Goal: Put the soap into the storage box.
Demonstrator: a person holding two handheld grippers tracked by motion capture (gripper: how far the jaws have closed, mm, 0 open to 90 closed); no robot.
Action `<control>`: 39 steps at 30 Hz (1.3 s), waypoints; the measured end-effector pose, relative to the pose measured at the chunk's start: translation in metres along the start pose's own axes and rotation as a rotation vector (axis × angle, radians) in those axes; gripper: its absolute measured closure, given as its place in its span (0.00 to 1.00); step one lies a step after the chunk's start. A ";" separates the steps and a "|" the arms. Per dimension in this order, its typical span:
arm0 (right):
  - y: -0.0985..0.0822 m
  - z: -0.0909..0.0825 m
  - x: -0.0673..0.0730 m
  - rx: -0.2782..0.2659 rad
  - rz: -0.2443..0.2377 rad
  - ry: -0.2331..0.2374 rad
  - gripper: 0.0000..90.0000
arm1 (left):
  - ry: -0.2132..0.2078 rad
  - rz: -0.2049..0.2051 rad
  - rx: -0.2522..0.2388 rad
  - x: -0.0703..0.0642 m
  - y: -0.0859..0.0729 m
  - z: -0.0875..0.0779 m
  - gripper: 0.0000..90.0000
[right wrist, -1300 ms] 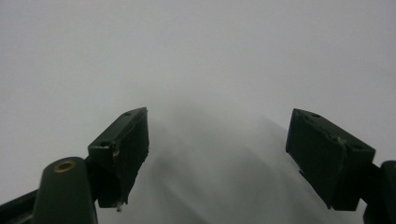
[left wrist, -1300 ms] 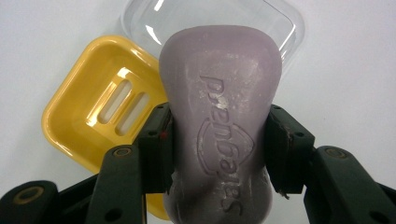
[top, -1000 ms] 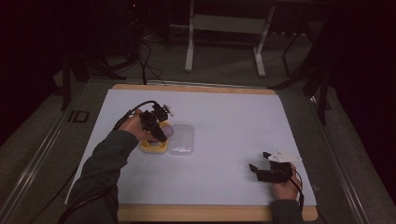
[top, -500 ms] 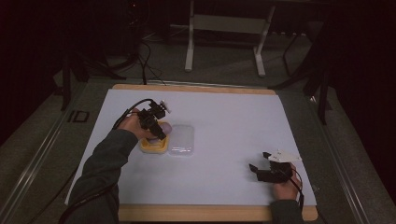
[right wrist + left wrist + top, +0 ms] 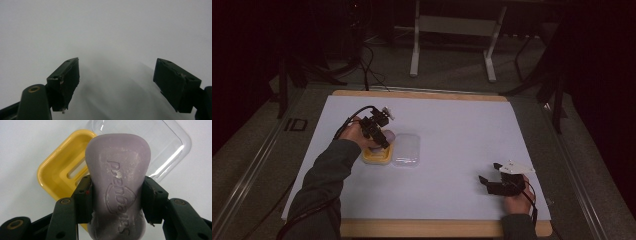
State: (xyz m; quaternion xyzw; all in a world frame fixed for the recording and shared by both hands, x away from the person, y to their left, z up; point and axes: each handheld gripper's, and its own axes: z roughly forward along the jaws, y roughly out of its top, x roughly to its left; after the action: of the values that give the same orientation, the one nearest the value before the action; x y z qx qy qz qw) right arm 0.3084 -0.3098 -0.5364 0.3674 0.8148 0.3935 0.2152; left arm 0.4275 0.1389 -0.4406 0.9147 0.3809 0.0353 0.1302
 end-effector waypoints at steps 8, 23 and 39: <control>0.000 0.000 0.000 0.000 0.000 0.000 0.23 | 0.010 -0.031 -0.006 0.003 0.000 0.000 0.56; 0.000 0.000 0.000 0.001 -0.001 0.000 0.23 | 0.017 -0.082 -0.006 0.006 -0.002 0.008 0.56; 0.000 0.000 0.000 0.000 0.000 0.000 0.23 | 0.018 -0.134 -0.007 0.012 -0.004 0.014 0.56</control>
State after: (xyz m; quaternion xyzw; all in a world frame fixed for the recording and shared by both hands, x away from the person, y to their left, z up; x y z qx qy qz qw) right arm 0.3085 -0.3098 -0.5364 0.3672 0.8150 0.3934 0.2150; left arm 0.4355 0.1472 -0.4559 0.8863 0.4423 0.0360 0.1323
